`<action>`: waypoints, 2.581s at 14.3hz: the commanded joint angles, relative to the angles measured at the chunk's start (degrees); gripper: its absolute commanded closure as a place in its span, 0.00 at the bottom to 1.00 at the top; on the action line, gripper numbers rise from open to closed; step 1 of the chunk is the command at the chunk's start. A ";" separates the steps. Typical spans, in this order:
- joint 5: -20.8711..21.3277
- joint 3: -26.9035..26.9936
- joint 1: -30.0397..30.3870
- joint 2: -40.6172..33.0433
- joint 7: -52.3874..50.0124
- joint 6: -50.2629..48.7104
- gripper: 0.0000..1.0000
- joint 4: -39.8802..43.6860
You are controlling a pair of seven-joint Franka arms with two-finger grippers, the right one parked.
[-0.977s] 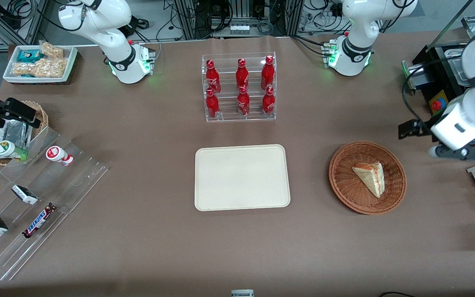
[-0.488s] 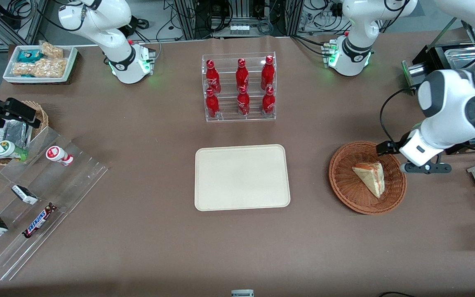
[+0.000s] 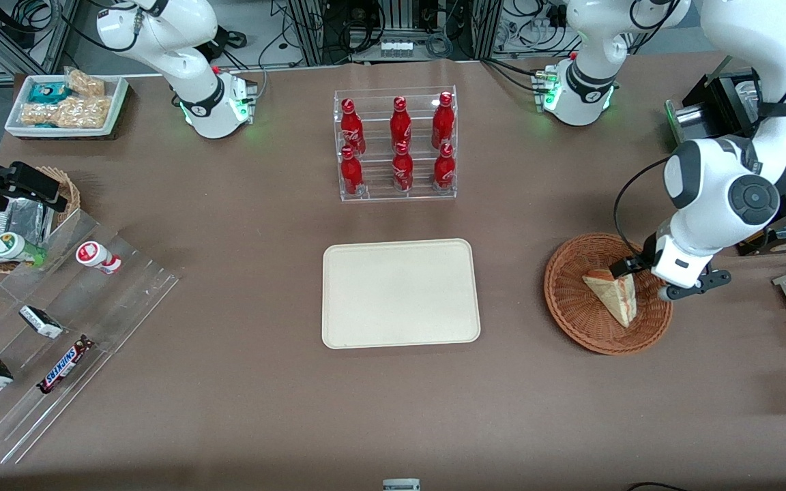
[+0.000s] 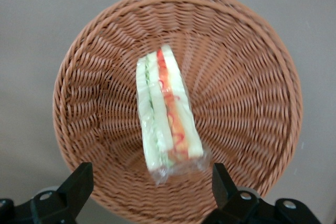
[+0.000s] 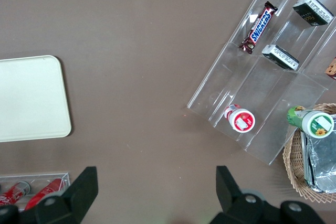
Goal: Place sandwich from basket to tray
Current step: 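Move the open left gripper down over the sandwich in the basket, then close the left gripper on the wrapped sandwich and lift it, then carry the sandwich with the left gripper over the cream tray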
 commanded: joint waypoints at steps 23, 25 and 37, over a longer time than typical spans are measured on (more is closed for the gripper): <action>0.43 -0.61 -22.24 16.70 -24.26 -9.03 0.94 27.01; 0.53 -0.61 -27.16 20.21 -23.91 -8.94 0.93 31.40; 0.35 -0.53 -41.33 31.39 -25.31 -8.59 0.88 43.38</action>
